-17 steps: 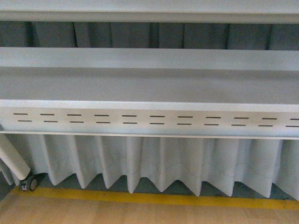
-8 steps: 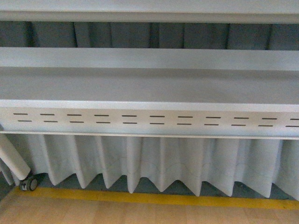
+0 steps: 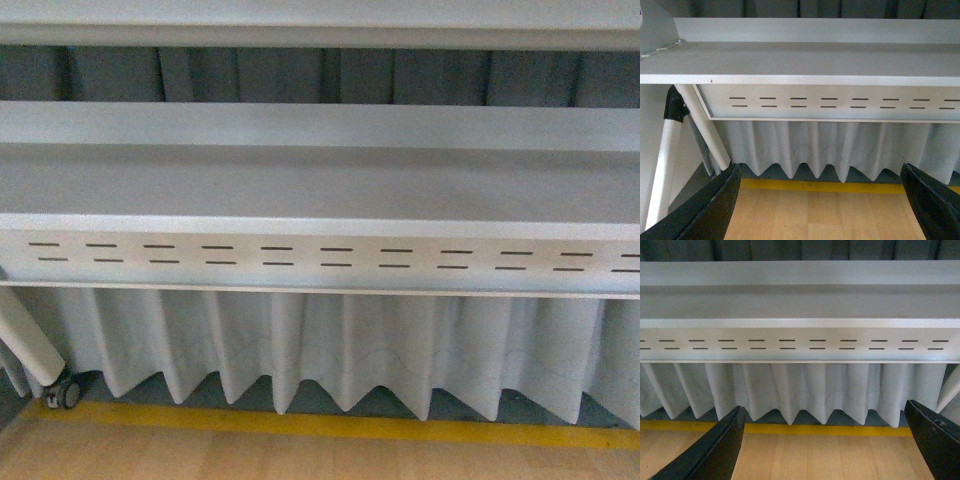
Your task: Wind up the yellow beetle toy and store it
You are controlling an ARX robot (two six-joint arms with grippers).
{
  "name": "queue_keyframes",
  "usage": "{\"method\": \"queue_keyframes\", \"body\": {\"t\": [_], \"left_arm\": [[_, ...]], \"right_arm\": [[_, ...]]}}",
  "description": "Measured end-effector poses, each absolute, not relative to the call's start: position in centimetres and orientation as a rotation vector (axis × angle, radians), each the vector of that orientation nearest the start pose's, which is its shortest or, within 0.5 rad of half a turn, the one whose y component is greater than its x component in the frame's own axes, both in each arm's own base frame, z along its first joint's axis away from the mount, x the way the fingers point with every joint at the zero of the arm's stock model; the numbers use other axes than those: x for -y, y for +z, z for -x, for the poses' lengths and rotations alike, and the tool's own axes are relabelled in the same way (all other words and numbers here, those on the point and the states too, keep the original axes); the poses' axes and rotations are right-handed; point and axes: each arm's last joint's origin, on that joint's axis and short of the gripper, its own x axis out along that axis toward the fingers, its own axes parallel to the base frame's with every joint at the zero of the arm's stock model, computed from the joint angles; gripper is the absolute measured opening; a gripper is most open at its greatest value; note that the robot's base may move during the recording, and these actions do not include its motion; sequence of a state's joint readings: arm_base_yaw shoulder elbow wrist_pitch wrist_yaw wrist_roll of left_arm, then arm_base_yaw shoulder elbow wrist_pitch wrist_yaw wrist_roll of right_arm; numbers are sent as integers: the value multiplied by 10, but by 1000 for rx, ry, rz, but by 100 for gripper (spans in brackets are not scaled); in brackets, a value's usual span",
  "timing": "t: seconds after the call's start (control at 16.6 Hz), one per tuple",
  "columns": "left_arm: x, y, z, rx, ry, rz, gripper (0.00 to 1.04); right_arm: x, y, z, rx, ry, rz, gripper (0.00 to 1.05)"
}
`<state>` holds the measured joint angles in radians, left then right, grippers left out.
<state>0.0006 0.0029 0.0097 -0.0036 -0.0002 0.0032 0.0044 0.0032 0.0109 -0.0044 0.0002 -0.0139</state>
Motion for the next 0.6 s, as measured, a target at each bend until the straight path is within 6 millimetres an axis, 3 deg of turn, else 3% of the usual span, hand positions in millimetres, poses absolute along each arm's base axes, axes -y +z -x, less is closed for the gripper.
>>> {"method": "queue_keyframes", "body": {"t": [0.6], "left_arm": [[0,166,-97,3,1,-3,98]], "right_arm": [[0,167,-97,3,4,14,98]]}}
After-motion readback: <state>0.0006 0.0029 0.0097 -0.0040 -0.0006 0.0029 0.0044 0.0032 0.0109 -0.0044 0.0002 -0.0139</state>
